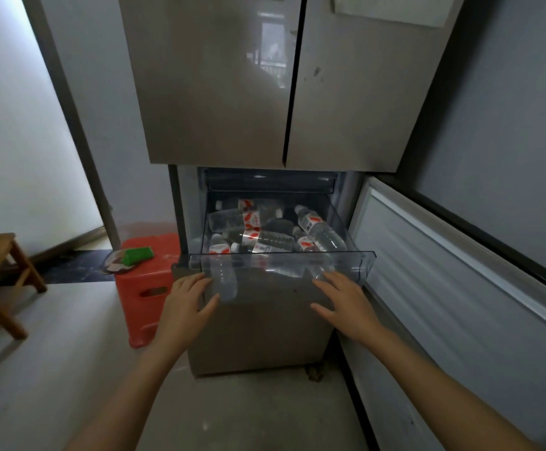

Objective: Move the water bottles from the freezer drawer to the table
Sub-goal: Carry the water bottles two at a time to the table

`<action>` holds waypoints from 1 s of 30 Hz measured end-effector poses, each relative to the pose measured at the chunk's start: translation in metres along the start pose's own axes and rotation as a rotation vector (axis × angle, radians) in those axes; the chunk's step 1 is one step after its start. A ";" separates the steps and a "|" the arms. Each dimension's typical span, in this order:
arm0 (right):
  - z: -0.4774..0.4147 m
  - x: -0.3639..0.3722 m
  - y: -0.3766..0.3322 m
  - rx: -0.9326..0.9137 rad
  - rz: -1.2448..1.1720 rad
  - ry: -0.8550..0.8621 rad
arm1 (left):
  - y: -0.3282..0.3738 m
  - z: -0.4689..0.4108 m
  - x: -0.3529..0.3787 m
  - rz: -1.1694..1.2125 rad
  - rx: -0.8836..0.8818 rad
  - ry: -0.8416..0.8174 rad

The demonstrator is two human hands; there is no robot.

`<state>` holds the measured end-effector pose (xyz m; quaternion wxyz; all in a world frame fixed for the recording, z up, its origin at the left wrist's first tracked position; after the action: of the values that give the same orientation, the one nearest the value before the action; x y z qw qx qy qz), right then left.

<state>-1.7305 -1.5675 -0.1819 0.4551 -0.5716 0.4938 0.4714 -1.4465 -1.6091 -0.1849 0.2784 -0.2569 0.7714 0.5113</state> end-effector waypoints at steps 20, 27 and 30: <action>-0.132 0.020 0.099 -0.036 -0.155 -0.002 | 0.025 -0.134 0.102 -0.143 0.159 0.045; -0.185 0.031 0.116 -0.066 -0.226 -0.075 | 0.026 -0.160 0.129 -0.148 0.080 0.118; -0.204 0.041 0.119 -0.065 -0.210 -0.127 | 0.015 -0.154 0.136 -0.179 0.008 0.103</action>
<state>-1.8274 -1.7856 -0.2005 0.5137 -0.6036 0.3858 0.4721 -1.5792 -1.7622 -0.2197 0.2838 -0.3496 0.7609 0.4672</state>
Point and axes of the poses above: each hand's wrist, its own z-axis away from the middle knuckle, its own x-axis out of the palm, y = z × x, the point moved 4 cm from there along -z, towards the middle knuckle, and after that the axes turned 9 degrees about z, right-handed, at the moved point
